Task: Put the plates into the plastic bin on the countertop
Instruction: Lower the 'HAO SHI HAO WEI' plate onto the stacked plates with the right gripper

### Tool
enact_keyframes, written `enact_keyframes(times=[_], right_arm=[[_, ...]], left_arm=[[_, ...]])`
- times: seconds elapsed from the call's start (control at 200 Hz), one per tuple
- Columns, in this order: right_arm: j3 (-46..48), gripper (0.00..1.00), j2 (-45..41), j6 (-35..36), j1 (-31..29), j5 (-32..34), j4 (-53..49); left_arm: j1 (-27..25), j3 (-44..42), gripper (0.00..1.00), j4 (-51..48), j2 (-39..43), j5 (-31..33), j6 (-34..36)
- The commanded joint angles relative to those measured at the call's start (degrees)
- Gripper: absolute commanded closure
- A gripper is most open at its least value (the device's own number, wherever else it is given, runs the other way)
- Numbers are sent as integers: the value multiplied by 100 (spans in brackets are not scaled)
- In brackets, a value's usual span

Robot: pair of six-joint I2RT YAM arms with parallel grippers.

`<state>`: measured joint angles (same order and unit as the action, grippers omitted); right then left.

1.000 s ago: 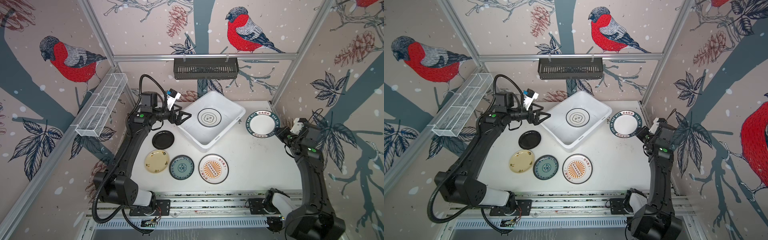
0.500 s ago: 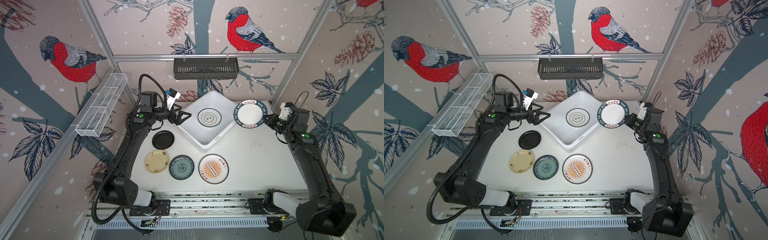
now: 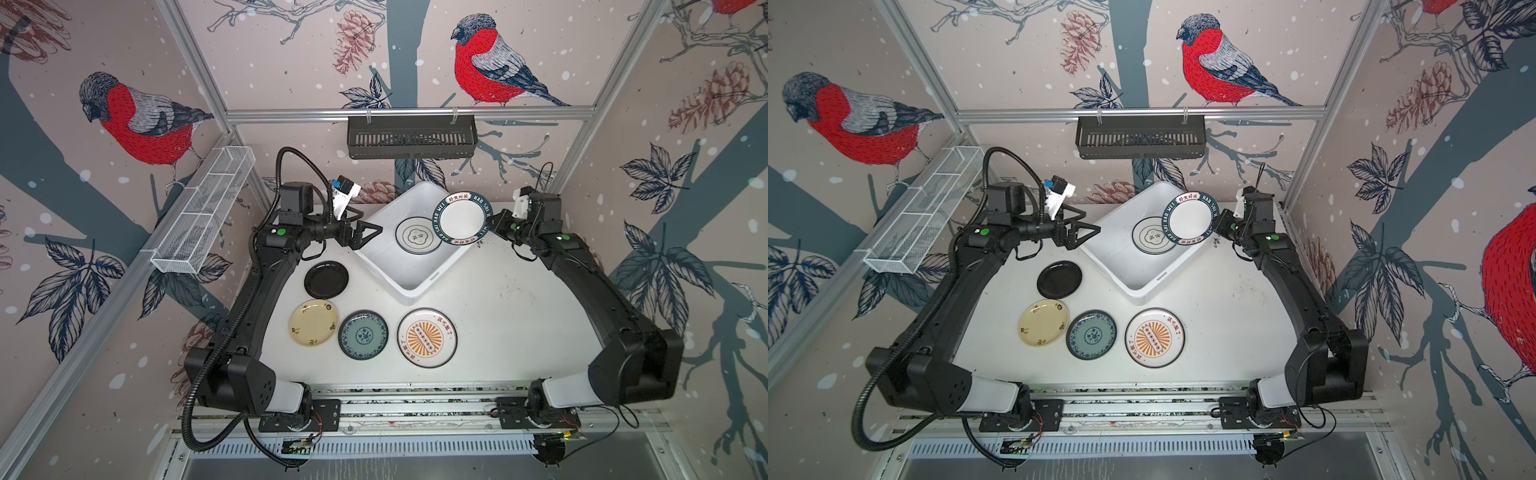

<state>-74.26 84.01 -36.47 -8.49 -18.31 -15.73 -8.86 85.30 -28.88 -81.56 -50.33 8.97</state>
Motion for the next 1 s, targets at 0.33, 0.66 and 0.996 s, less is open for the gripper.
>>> enact_keyframes(times=[0.33,0.66,0.996], right_arm=[[-583,99,1215,-311,-262,-312,709],[-1416,99,2205,-61,-445,-283,403],[-2558,98,3315,349,-615,-214,-428]], left_arm=[[-6,-13,3,-39,140,41,131],[-9,-1,3,-41,114,23,132],[-10,5,3,-52,95,40,140]])
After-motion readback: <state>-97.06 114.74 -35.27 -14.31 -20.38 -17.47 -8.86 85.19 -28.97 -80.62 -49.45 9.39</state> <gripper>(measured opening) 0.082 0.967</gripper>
